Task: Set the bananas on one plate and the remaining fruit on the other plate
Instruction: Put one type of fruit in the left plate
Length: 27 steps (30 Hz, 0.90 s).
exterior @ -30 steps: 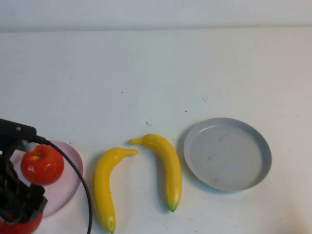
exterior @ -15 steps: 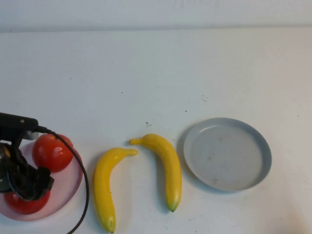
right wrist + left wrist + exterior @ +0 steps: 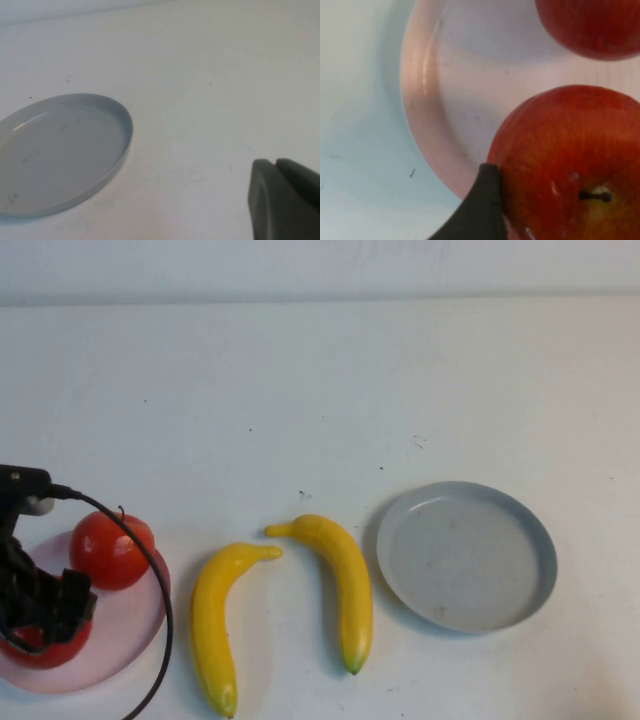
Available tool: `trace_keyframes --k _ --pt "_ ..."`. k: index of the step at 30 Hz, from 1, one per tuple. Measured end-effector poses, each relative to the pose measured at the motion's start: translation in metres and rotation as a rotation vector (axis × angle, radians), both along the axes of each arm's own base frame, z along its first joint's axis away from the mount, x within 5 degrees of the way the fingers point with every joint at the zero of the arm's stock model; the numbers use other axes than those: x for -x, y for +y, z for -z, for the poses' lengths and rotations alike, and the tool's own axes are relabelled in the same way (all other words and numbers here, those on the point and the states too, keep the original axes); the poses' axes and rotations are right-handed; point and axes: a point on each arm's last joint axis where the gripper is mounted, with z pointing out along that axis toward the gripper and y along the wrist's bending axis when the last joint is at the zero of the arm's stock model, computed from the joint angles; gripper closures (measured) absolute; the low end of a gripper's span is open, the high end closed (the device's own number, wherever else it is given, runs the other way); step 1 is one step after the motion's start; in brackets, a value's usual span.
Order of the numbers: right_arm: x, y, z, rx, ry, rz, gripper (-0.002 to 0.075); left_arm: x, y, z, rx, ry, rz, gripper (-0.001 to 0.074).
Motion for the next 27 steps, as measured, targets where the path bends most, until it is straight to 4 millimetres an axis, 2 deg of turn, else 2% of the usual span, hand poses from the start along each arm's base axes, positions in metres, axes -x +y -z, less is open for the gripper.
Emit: trace_keyframes --k 5,8,16,19,27 --pt "0.0 0.0 0.0 0.0 0.0 0.0 0.0741 0.016 0.003 -0.025 0.025 -0.106 -0.016 0.0066" --pt "0.0 0.0 0.0 0.0 0.0 0.0 0.0741 0.018 0.005 -0.03 0.015 -0.142 -0.011 0.0066" --pt "0.0 0.0 0.0 0.0 0.0 0.0 0.0741 -0.001 0.009 -0.007 -0.017 -0.176 0.012 0.0066" --pt "0.0 0.0 0.0 0.0 0.0 0.0 0.0741 -0.007 0.012 0.002 -0.006 -0.176 -0.033 0.0066" --pt "0.0 0.0 0.0 0.0 0.0 0.0 0.0741 -0.007 0.012 0.019 -0.009 -0.139 -0.029 0.0066"
